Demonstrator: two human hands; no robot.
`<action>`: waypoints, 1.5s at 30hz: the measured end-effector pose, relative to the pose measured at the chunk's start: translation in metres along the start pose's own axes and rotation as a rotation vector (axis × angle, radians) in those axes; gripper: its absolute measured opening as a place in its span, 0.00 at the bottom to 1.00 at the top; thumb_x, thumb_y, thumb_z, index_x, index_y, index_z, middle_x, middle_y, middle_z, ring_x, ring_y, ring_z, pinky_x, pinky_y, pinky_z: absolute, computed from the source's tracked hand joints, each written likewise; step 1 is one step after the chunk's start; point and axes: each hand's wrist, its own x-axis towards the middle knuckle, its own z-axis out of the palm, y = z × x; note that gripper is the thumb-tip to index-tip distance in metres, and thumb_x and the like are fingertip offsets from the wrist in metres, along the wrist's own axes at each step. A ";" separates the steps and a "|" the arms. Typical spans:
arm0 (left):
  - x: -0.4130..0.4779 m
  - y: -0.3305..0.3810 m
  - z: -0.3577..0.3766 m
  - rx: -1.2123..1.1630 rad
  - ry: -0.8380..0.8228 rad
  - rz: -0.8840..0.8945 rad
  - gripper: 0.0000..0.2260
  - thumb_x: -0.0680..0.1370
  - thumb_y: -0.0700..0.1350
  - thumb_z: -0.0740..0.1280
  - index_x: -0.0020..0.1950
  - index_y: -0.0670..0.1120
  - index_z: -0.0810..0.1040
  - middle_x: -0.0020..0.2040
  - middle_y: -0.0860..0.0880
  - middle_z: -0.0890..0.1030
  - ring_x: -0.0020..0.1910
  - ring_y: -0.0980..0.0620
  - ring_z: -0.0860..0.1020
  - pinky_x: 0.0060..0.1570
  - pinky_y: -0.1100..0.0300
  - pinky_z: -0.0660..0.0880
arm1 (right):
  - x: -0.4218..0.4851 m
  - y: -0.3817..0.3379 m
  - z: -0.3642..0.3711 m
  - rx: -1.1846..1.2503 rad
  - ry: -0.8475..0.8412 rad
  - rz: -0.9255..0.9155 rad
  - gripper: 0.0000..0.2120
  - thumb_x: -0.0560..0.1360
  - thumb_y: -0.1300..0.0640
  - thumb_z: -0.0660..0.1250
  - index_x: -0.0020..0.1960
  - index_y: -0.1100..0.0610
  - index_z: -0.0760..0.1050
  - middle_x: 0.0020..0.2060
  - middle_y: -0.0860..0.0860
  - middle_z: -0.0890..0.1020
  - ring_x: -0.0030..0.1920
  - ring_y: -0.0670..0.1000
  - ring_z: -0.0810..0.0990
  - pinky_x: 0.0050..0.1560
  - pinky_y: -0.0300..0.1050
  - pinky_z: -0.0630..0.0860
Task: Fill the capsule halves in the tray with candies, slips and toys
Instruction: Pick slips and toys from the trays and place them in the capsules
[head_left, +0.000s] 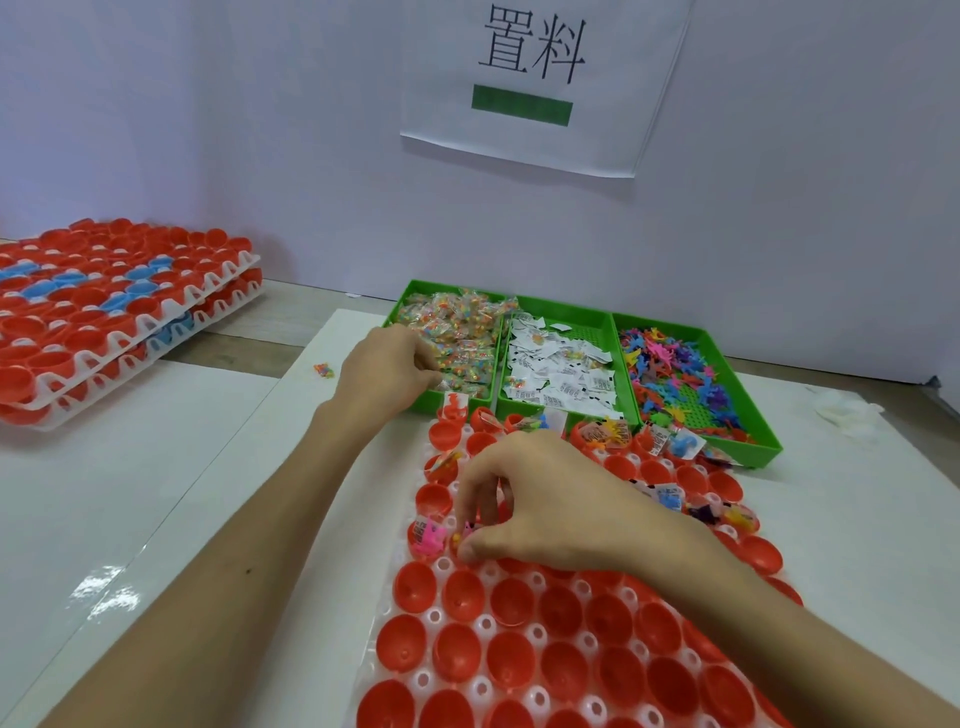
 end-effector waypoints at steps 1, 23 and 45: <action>-0.001 0.000 0.001 0.004 0.035 -0.010 0.02 0.75 0.45 0.75 0.46 0.49 0.88 0.47 0.50 0.86 0.46 0.51 0.81 0.46 0.55 0.77 | 0.000 0.001 0.000 0.008 0.003 0.004 0.08 0.69 0.49 0.79 0.44 0.50 0.84 0.37 0.46 0.83 0.38 0.44 0.79 0.42 0.43 0.77; -0.010 -0.016 0.027 -0.090 0.345 0.136 0.04 0.78 0.45 0.68 0.48 0.51 0.83 0.42 0.53 0.84 0.40 0.56 0.75 0.38 0.61 0.67 | -0.006 0.007 -0.014 0.055 0.015 -0.033 0.07 0.74 0.45 0.74 0.45 0.47 0.85 0.37 0.42 0.84 0.40 0.39 0.78 0.41 0.33 0.70; -0.009 -0.017 0.025 -0.131 0.322 0.105 0.03 0.76 0.47 0.71 0.44 0.56 0.82 0.36 0.60 0.78 0.38 0.57 0.76 0.33 0.69 0.62 | -0.004 0.006 -0.014 -0.028 -0.025 -0.125 0.09 0.70 0.50 0.78 0.49 0.48 0.85 0.39 0.44 0.84 0.39 0.43 0.79 0.42 0.36 0.76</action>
